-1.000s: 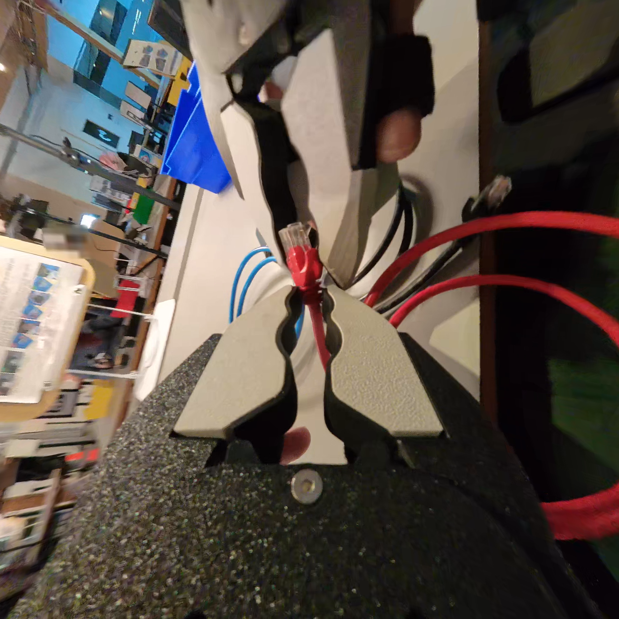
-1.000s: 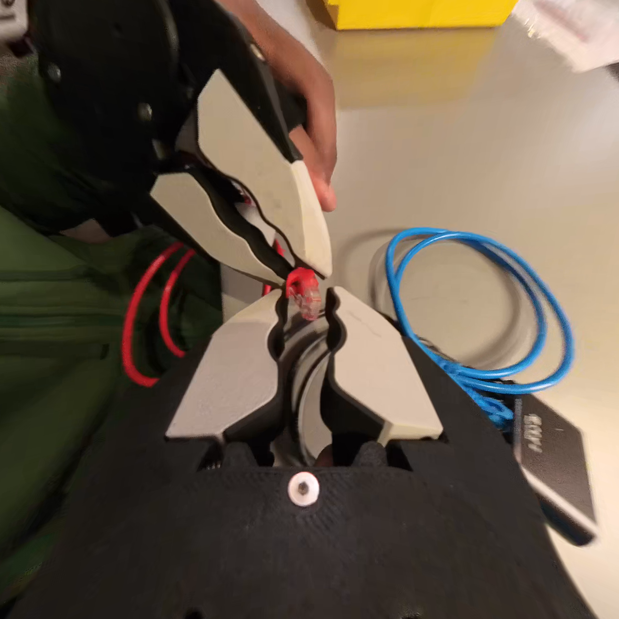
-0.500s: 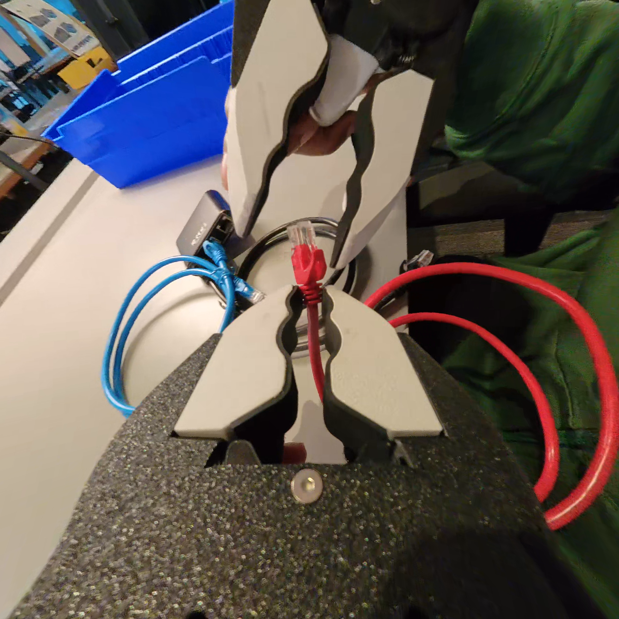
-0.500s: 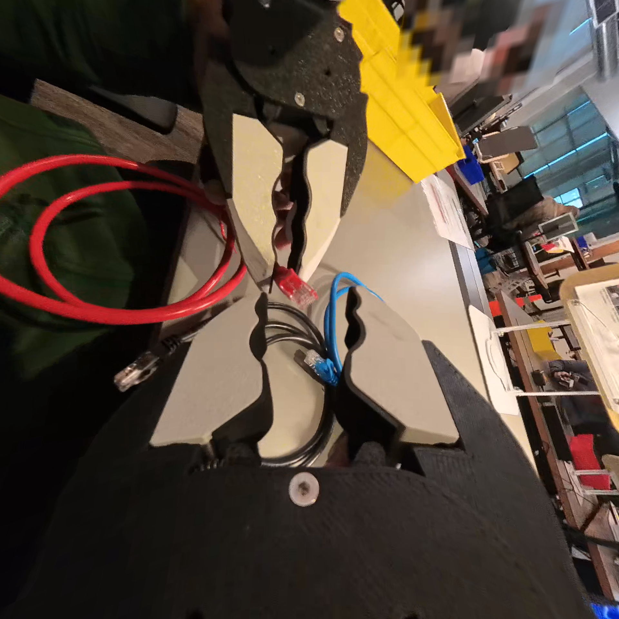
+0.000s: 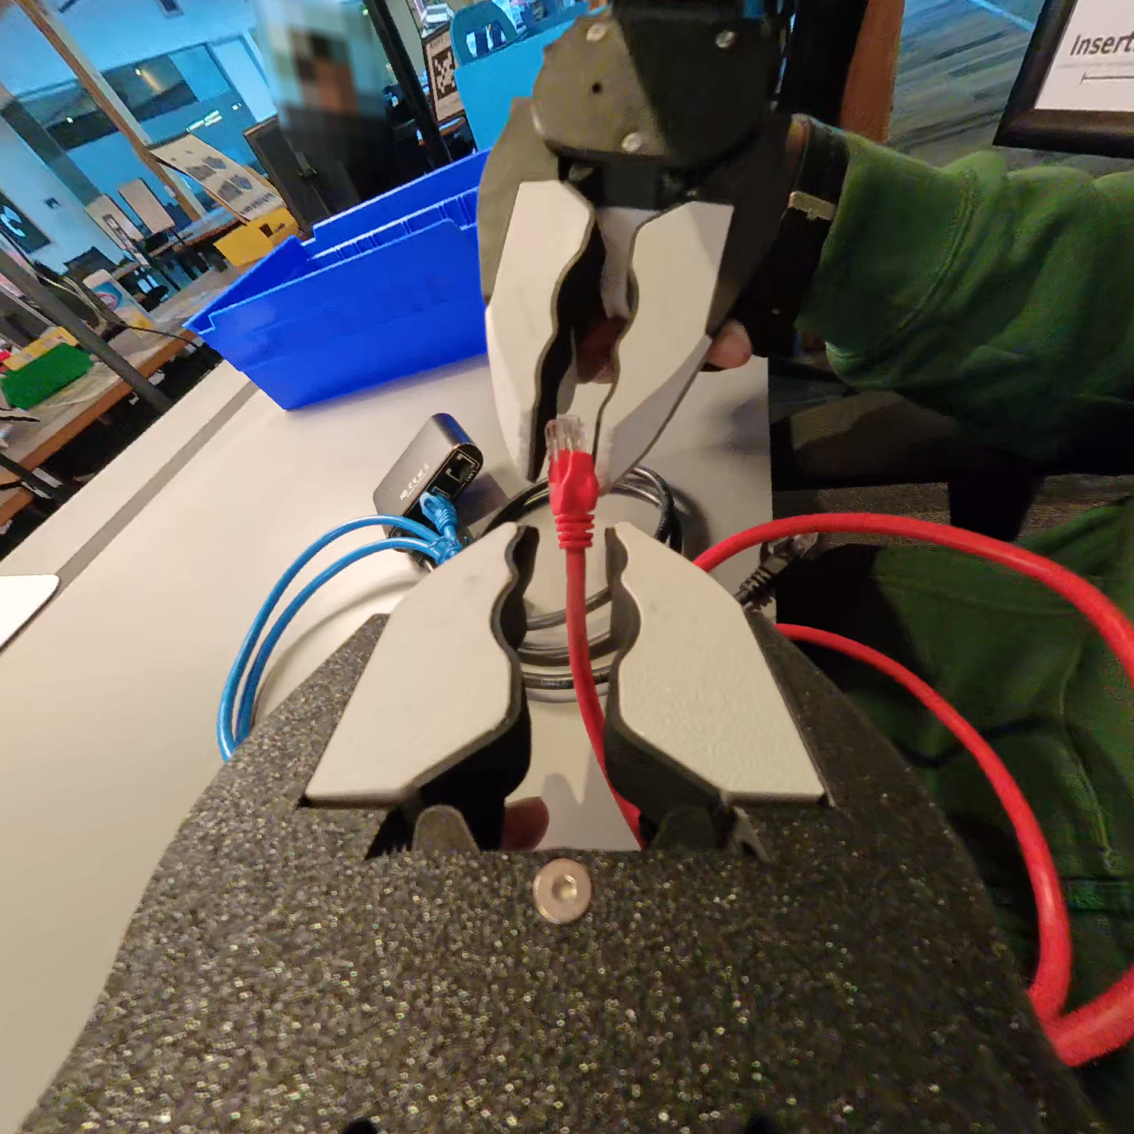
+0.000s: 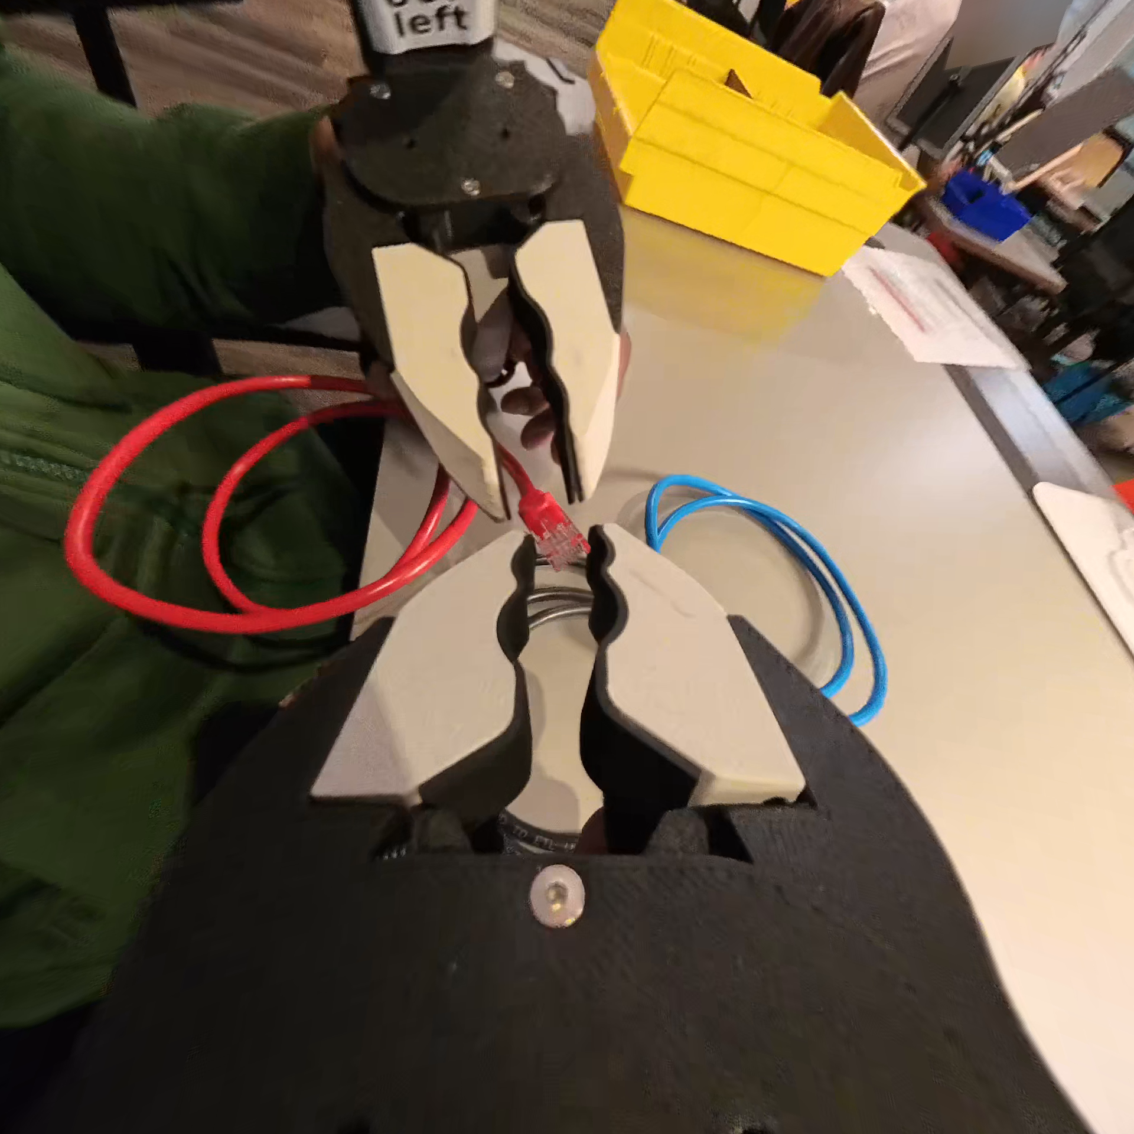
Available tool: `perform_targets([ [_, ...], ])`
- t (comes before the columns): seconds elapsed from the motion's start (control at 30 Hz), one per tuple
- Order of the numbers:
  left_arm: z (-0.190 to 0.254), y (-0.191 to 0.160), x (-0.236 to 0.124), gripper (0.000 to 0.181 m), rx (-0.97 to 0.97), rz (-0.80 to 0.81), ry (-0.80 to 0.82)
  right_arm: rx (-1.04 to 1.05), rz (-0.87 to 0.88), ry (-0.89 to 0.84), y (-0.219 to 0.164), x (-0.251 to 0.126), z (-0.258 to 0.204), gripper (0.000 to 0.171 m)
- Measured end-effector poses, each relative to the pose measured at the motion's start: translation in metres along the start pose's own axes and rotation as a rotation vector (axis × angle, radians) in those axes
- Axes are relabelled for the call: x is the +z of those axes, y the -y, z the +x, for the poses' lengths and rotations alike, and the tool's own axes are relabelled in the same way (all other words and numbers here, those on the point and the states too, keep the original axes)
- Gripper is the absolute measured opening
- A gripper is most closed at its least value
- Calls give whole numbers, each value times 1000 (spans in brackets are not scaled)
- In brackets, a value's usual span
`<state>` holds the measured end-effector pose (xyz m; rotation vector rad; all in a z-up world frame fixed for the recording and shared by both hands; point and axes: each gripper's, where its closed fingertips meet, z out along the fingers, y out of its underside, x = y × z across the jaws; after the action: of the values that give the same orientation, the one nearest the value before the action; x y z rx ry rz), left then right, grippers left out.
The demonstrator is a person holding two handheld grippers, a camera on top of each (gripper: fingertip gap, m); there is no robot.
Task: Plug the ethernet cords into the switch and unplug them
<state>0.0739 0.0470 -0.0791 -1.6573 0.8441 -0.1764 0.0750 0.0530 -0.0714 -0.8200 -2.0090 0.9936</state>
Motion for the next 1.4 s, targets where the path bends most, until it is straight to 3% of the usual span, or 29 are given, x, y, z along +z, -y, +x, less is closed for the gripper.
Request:
perform_targets([
  [0.03,0,1,0,24,8,5,5,36,4,10,-1,0,1,17],
  [0.3,-8,-1,7,28,13,-83,111,157,41,48,-5,-4,4,14],
  [0.67,-2,-7,23,24,11,-91,105,145,91,90,-3,-4,-1,13],
  [0.87,0,-5,22,12,-14,-78,80,161,122,123,-7,-4,-2,13],
  [1.17,2,-18,21,12,13,-228,99,89,118,100,-6,-12,-4,25],
  [1.4,7,-18,21,12,59,-276,109,61,6,91,-18,-4,-8,15],
])
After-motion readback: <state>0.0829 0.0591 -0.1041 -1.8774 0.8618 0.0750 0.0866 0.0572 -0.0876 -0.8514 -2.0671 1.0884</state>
